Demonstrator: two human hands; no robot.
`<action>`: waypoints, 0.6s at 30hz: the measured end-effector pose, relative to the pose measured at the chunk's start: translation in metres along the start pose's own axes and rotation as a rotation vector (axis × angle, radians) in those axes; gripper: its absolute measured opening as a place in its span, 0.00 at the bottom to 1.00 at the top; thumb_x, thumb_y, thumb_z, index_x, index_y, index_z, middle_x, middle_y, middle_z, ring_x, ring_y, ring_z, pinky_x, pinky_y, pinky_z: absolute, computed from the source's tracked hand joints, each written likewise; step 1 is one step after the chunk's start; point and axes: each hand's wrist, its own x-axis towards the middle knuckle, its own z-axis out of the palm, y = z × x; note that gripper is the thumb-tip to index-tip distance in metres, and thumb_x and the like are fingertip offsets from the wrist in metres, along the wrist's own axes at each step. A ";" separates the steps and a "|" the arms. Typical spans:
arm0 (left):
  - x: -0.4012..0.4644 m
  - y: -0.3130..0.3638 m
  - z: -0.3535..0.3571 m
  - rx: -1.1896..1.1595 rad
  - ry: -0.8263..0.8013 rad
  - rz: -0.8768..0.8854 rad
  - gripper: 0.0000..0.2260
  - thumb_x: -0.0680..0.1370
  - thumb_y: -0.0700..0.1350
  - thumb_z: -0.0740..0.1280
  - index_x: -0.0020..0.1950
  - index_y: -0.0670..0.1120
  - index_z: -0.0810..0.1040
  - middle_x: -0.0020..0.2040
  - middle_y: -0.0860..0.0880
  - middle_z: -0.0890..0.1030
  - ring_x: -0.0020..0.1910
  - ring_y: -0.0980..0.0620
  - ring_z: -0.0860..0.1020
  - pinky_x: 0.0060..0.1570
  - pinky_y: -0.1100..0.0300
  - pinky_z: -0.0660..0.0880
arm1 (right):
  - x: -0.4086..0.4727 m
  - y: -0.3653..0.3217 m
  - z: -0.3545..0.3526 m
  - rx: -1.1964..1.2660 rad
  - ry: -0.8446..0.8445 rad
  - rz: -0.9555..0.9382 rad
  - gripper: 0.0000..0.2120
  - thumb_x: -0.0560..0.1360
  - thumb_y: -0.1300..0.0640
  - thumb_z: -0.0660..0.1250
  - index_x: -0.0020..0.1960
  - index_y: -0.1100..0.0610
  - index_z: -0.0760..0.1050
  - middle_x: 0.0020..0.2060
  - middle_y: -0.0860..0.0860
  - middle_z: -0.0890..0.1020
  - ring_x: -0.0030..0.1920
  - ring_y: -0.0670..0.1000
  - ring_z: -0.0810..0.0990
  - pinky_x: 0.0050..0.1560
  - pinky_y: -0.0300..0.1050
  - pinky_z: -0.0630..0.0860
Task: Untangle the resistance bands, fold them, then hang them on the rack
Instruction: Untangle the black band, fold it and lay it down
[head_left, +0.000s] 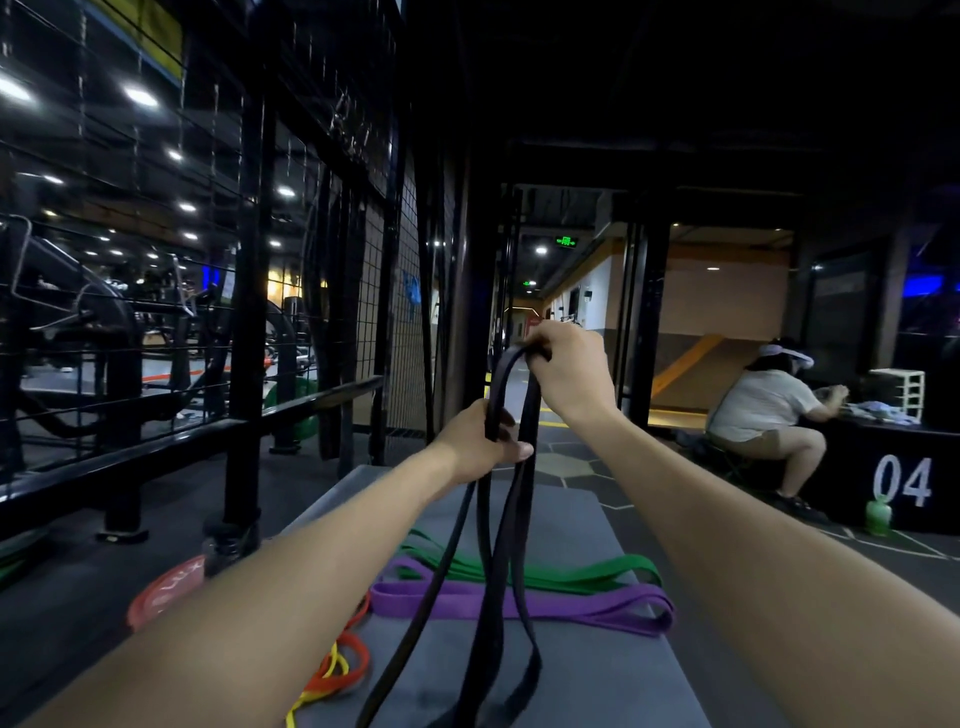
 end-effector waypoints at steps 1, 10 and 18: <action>-0.002 -0.003 0.003 0.013 -0.022 0.000 0.16 0.66 0.51 0.73 0.45 0.47 0.71 0.40 0.52 0.75 0.44 0.51 0.76 0.55 0.50 0.75 | -0.001 0.001 0.000 -0.003 0.004 0.004 0.09 0.73 0.68 0.61 0.48 0.62 0.79 0.42 0.56 0.82 0.44 0.55 0.79 0.44 0.49 0.76; -0.005 -0.002 0.018 -0.226 -0.026 -0.041 0.17 0.72 0.39 0.71 0.58 0.43 0.69 0.47 0.50 0.74 0.47 0.53 0.75 0.48 0.64 0.74 | -0.007 0.005 -0.002 0.017 0.003 0.039 0.09 0.74 0.67 0.62 0.48 0.62 0.79 0.42 0.57 0.82 0.43 0.56 0.79 0.45 0.51 0.77; -0.016 -0.038 0.040 -0.026 -0.119 -0.124 0.05 0.75 0.35 0.64 0.46 0.45 0.75 0.41 0.49 0.77 0.44 0.52 0.76 0.47 0.62 0.72 | -0.002 0.021 -0.014 0.078 0.075 0.124 0.10 0.76 0.68 0.61 0.52 0.60 0.79 0.44 0.56 0.82 0.41 0.53 0.81 0.42 0.47 0.80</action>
